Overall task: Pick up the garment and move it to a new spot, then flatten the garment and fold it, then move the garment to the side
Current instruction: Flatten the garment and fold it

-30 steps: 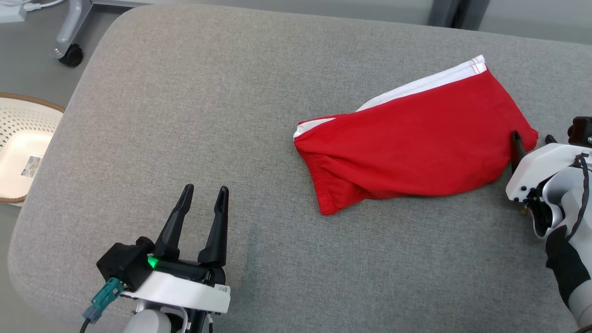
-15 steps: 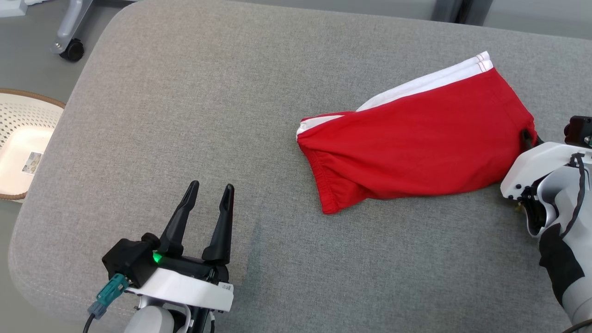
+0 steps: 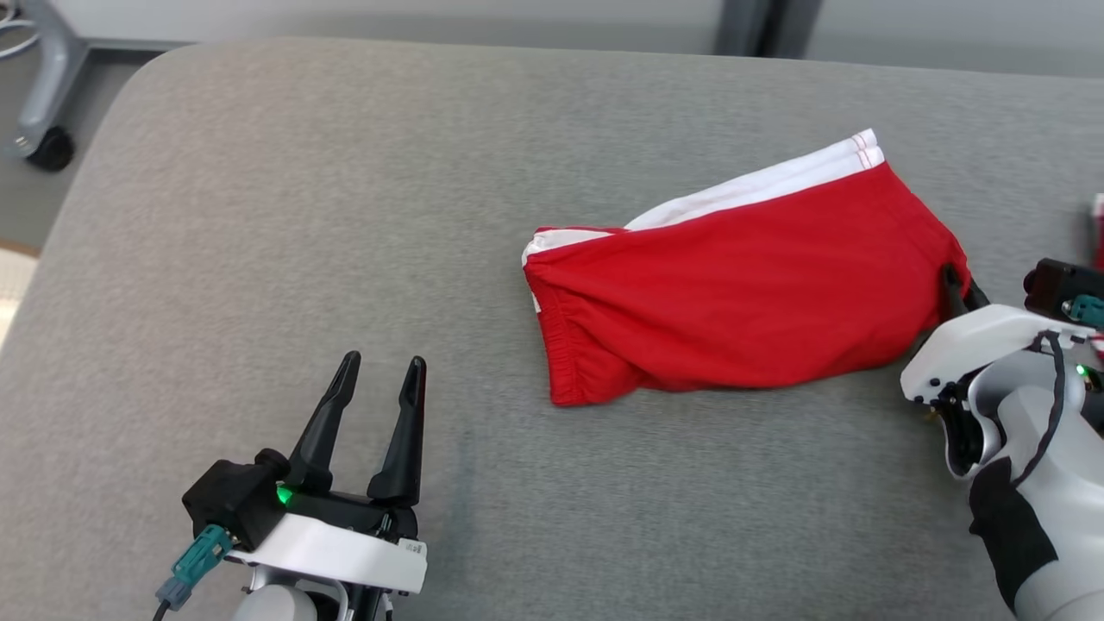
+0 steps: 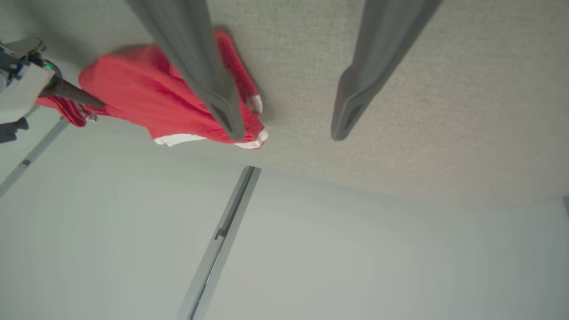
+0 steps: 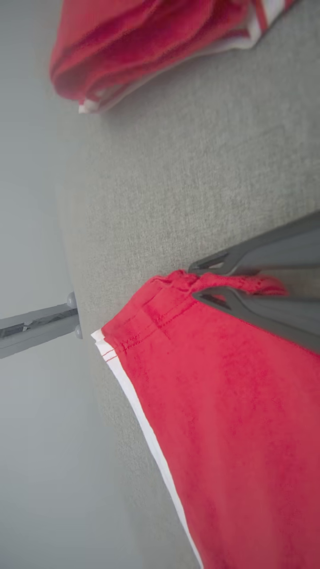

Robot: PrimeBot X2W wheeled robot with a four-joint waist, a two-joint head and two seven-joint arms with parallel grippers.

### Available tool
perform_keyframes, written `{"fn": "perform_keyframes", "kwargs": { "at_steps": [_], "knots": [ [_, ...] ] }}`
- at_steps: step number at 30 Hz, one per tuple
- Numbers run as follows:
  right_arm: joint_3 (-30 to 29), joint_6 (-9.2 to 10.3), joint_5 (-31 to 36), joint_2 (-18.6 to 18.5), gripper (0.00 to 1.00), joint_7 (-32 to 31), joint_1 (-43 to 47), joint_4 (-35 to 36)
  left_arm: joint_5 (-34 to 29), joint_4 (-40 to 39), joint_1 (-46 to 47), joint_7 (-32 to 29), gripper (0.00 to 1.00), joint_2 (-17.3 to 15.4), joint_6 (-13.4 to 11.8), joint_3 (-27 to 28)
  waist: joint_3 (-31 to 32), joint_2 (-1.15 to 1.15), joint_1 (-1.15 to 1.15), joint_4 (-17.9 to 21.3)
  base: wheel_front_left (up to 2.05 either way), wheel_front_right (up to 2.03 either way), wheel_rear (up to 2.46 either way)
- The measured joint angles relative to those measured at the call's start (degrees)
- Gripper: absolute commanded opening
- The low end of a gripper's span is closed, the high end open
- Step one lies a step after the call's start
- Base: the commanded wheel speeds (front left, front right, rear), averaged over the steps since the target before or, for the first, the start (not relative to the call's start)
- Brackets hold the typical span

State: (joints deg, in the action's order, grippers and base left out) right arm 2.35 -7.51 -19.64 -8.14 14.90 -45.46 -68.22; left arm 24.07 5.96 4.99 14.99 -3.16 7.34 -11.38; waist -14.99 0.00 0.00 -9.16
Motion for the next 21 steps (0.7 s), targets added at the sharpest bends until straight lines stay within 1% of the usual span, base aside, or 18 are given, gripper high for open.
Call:
{"fn": "perform_keyframes", "kwargs": {
  "at_steps": [4,5,10,15,18,21],
  "knots": [
    [-0.4,0.0,-1.2,0.1,0.0,0.1,3.7,5.3,-0.3,-0.5,-0.3,0.0,1.0,0.1,0.0,0.3,0.7,0.0,0.0,3.0,0.0,0.0,0.0],
    [-0.4,0.0,-1.2,0.1,0.0,0.1,3.7,5.3,-0.3,-0.5,-0.3,0.0,1.0,0.1,0.0,0.3,0.7,0.0,0.0,3.0,0.0,0.0,0.0],
    [-1.0,0.01,-1.7,0.1,0.0,0.1,9.4,10.5,-0.5,-0.6,-1.1,0.0,1.0,0.1,0.0,0.5,1.8,0.0,0.0,6.5,0.0,0.0,0.0],
    [-0.2,0.01,-1.8,0.7,0.0,0.1,13.1,13.5,-0.8,-0.6,-1.7,0.0,1.0,0.2,-0.1,1.1,3.1,0.0,0.0,9.4,0.0,0.0,0.0],
    [-0.1,0.01,-2.1,0.7,0.0,0.1,13.7,14.3,-0.8,-0.5,-2.2,0.0,1.0,0.2,-0.1,0.6,4.1,0.0,0.0,10.4,0.0,0.0,0.0],
    [0.0,0.01,-2.0,0.6,0.0,0.1,14.0,15.6,-0.8,-0.1,-2.2,0.0,1.0,0.3,-0.2,0.1,5.1,0.0,0.0,10.5,0.0,0.0,0.0]
  ]
}}
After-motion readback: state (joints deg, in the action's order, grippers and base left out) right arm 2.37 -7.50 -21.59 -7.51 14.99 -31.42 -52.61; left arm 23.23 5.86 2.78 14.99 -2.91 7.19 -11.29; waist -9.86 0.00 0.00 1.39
